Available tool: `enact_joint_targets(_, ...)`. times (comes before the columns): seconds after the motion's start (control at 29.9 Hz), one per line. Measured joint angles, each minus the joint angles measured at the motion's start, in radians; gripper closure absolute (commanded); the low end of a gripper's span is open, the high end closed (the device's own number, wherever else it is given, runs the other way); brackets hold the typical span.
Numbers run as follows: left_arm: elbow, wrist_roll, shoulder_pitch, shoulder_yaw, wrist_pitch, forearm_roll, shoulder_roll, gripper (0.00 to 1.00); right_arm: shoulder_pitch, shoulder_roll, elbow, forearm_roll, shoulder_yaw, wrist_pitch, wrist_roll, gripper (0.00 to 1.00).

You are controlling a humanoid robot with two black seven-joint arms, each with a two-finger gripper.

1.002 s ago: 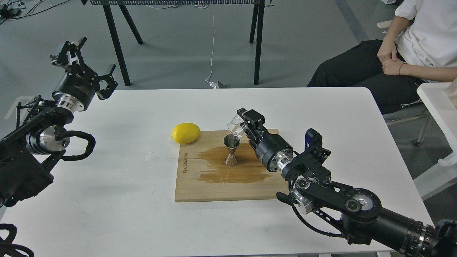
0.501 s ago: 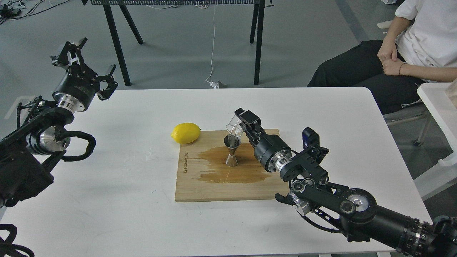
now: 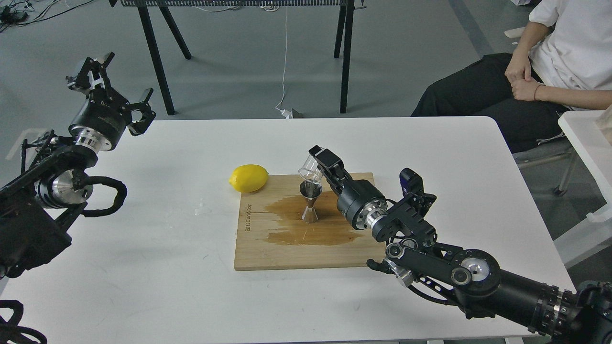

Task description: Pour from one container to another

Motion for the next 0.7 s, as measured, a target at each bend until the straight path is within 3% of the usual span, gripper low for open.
enact_joint_targets(0.7, 0.001, 0.000, 0.000, 0.000, -0.001, -0.001, 0.000, 0.00, 0.040, -0.037, -0.006, -0.084, -0.073, -0.024, 0.010, 0.65)
